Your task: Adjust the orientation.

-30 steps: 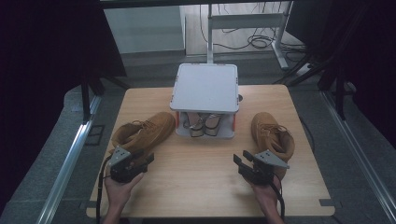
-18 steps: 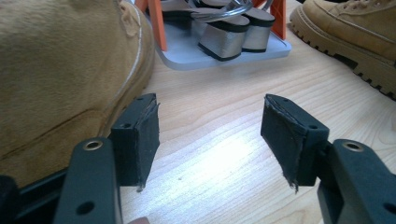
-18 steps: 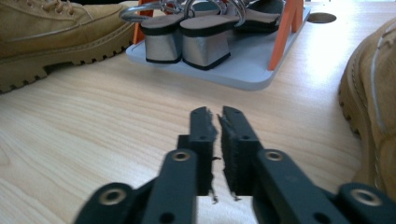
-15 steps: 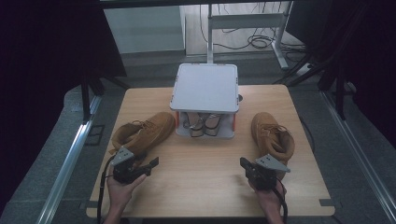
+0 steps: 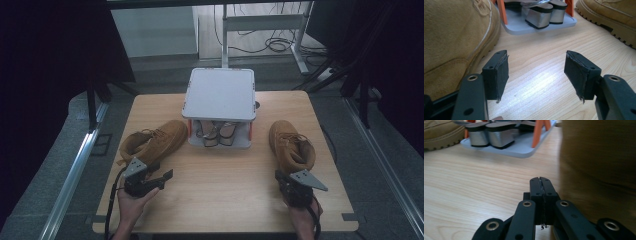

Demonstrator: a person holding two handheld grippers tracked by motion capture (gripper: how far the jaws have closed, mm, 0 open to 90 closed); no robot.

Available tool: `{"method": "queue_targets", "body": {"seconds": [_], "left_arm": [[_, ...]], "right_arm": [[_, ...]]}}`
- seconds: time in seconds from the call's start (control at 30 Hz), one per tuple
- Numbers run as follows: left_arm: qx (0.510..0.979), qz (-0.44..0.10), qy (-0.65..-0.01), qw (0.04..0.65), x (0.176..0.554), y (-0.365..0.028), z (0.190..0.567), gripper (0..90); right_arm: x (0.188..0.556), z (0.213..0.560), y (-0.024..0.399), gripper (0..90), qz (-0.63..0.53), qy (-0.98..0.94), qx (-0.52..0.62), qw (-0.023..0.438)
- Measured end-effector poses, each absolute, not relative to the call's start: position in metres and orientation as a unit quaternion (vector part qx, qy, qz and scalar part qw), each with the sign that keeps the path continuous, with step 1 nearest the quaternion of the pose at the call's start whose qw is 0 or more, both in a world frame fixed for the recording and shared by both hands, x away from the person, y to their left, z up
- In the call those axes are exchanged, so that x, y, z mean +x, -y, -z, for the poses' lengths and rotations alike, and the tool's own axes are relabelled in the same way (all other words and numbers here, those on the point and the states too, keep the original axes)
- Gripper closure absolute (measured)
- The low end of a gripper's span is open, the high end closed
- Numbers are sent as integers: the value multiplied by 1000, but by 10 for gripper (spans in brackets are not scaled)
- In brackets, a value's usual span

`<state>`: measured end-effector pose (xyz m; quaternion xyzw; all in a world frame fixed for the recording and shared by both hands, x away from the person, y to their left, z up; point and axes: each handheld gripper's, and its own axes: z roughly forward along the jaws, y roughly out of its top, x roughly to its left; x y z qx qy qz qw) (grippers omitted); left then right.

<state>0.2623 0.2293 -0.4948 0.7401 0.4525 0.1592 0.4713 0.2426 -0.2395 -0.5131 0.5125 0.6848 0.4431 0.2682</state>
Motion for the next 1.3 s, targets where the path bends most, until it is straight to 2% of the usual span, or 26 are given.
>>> {"method": "queue_targets", "body": {"seconds": [0.33, 0.77, 1.3], "left_arm": [[748, -160, -446, 464, 262, -225, 497, 368], [756, -158, -444, 455, 264, -224, 499, 367], [765, -153, -439, 445, 266, -220, 504, 366]], "right_arm": [[241, 513, 257, 893, -454, -691, 500, 258], [232, 511, 304, 892, -462, -656, 533, 268], [232, 512, 329, 892, -464, -635, 552, 278]]}}
